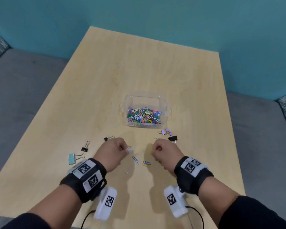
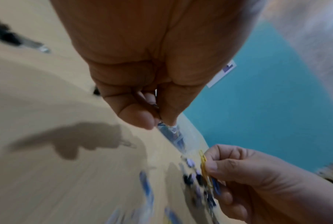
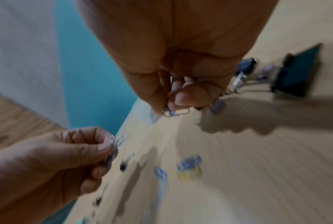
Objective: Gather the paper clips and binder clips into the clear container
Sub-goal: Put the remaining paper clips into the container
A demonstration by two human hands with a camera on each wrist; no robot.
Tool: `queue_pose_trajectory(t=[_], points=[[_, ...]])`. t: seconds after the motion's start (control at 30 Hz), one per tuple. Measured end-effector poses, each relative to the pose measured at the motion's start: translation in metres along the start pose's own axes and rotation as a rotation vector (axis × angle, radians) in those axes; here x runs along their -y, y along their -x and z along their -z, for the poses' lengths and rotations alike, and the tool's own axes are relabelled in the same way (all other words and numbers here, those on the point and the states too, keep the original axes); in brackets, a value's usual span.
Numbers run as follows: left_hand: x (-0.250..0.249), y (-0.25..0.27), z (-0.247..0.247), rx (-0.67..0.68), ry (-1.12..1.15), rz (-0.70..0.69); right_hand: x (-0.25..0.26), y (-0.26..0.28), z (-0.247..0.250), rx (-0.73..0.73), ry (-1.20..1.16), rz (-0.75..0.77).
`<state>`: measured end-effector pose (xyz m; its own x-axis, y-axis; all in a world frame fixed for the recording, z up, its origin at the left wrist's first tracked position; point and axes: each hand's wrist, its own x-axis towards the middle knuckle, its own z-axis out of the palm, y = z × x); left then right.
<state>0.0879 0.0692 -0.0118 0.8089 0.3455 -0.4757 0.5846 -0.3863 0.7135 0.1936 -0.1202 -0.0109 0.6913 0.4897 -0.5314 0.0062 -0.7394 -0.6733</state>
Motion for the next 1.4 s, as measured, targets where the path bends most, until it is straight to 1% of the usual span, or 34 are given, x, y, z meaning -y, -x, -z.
queue_pose_trajectory(t=[0.07, 0.13, 0.23, 0.3, 0.4, 0.5, 0.57, 0.67, 0.7, 0.73, 0.8, 0.93, 1.07, 1.17, 1.23, 1.27, 1.3, 1.4], points=[[-0.018, -0.016, 0.015, -0.046, -0.003, -0.049, 0.016, -0.01, 0.02, -0.041, -0.089, -0.009], [-0.038, -0.035, 0.029, -0.104, -0.054, -0.125, 0.035, -0.023, 0.041, -0.117, -0.066, 0.054], [-0.068, -0.059, 0.042, -0.166, -0.149, -0.192, 0.061, -0.044, 0.062, -0.201, 0.217, 0.169], [-0.083, -0.069, 0.042, -0.174, -0.157, -0.209, 0.075, -0.055, 0.068, -0.223, 0.337, 0.208], [-0.086, -0.072, 0.037, -0.231, -0.239, -0.236, 0.085, -0.06, 0.067, -0.262, 0.384, 0.229], [-0.069, -0.057, 0.034, -0.278, -0.288, -0.242, 0.072, -0.044, 0.054, -0.268, 0.401, 0.261], [-0.048, -0.038, 0.026, -0.248, -0.317, -0.211, 0.05, -0.025, 0.036, -0.201, 0.406, 0.292], [-0.014, -0.001, 0.003, -0.063, -0.427, -0.093, 0.014, 0.003, 0.003, -0.005, 0.464, 0.215], [-0.005, 0.01, -0.007, -0.016, -0.456, -0.06, 0.005, 0.011, -0.007, 0.039, 0.496, 0.197], [0.001, 0.02, -0.016, 0.01, -0.48, -0.031, -0.001, 0.018, -0.015, 0.062, 0.524, 0.184], [0.008, 0.034, -0.032, 0.018, -0.508, -0.015, -0.009, 0.027, -0.03, 0.051, 0.546, 0.173], [0.009, 0.045, -0.049, -0.026, -0.583, -0.063, -0.01, 0.031, -0.048, -0.029, 0.532, 0.17], [0.013, 0.046, -0.054, -0.072, -0.597, -0.092, -0.006, 0.027, -0.051, -0.048, 0.557, 0.14], [0.017, 0.048, -0.053, -0.052, -0.651, -0.156, -0.003, 0.024, -0.05, -0.022, 0.546, 0.102], [0.018, 0.049, -0.052, 0.044, -0.766, -0.236, -0.003, 0.023, -0.05, -0.004, 0.54, 0.087], [0.021, 0.05, -0.053, 0.065, -0.833, -0.273, -0.003, 0.022, -0.05, 0.002, 0.542, 0.086], [0.025, 0.051, -0.054, 0.068, -0.881, -0.302, -0.003, 0.022, -0.05, 0.008, 0.545, 0.087], [0.032, 0.052, -0.06, 0.052, -0.897, -0.408, -0.004, 0.023, -0.051, 0.023, 0.556, 0.094]])
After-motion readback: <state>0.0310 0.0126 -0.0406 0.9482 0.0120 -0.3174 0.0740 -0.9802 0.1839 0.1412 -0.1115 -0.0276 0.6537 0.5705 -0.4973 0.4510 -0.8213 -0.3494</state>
